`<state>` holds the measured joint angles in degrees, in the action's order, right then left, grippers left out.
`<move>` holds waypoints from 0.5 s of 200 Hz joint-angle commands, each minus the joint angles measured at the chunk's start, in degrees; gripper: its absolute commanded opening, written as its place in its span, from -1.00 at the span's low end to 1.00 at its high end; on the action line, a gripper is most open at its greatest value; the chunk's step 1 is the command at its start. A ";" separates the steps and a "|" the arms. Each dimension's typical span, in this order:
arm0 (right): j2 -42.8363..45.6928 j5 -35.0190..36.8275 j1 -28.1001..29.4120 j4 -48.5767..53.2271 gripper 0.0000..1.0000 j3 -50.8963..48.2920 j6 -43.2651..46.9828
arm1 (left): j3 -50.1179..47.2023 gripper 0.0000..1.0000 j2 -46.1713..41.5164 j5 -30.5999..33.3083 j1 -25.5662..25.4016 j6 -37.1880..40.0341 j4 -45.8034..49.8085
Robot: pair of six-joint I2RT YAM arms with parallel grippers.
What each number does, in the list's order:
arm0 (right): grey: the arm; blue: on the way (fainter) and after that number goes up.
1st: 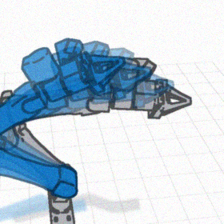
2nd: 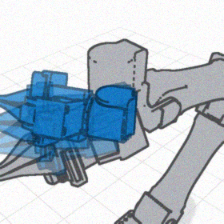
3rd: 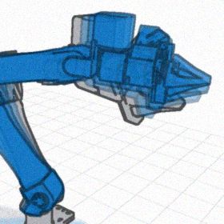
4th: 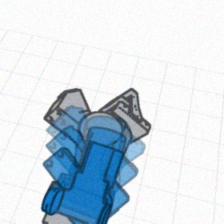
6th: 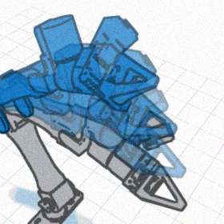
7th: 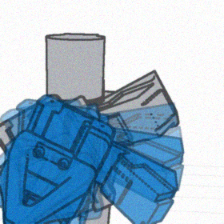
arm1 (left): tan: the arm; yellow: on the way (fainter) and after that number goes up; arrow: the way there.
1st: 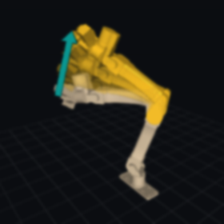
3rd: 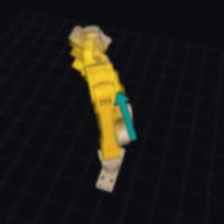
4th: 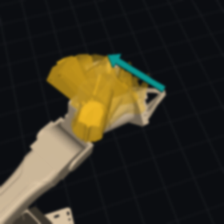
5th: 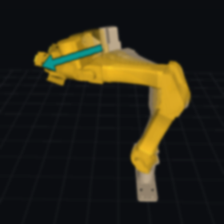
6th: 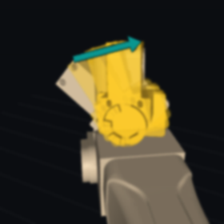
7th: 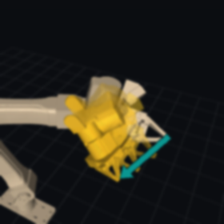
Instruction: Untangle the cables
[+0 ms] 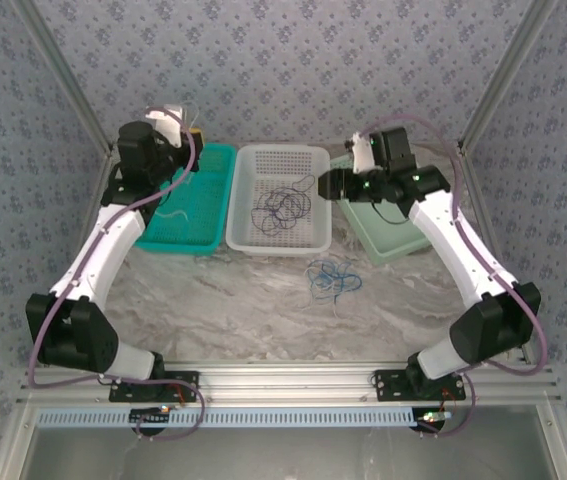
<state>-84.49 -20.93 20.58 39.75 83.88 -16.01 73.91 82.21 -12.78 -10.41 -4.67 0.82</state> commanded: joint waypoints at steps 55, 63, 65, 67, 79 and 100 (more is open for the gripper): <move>5.56 9.50 7.49 4.31 0.15 -15.06 1.13 | 0.96 -0.09 8.05 10.76 1.64 -7.53 17.67; 5.77 10.10 7.79 4.36 0.11 -17.89 -0.17 | 1.17 0.22 8.05 10.84 1.71 -8.43 18.27; 5.81 10.05 7.78 4.37 0.10 -18.29 -0.45 | 1.15 0.27 7.98 10.84 1.71 -8.67 18.39; 5.89 10.03 7.78 4.29 0.09 -18.63 -0.67 | 1.15 0.29 7.88 10.84 1.71 -8.86 18.53; 6.66 9.93 8.06 3.69 0.03 -20.85 -1.42 | 0.81 0.39 6.80 10.47 1.51 -10.27 18.35; 8.36 9.22 9.99 0.83 0.02 -24.69 -0.87 | -1.24 0.72 3.18 9.95 -0.11 -10.53 15.38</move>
<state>-79.09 -12.84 28.71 42.00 62.65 -16.03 71.94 90.48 -3.11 -8.86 -13.28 17.34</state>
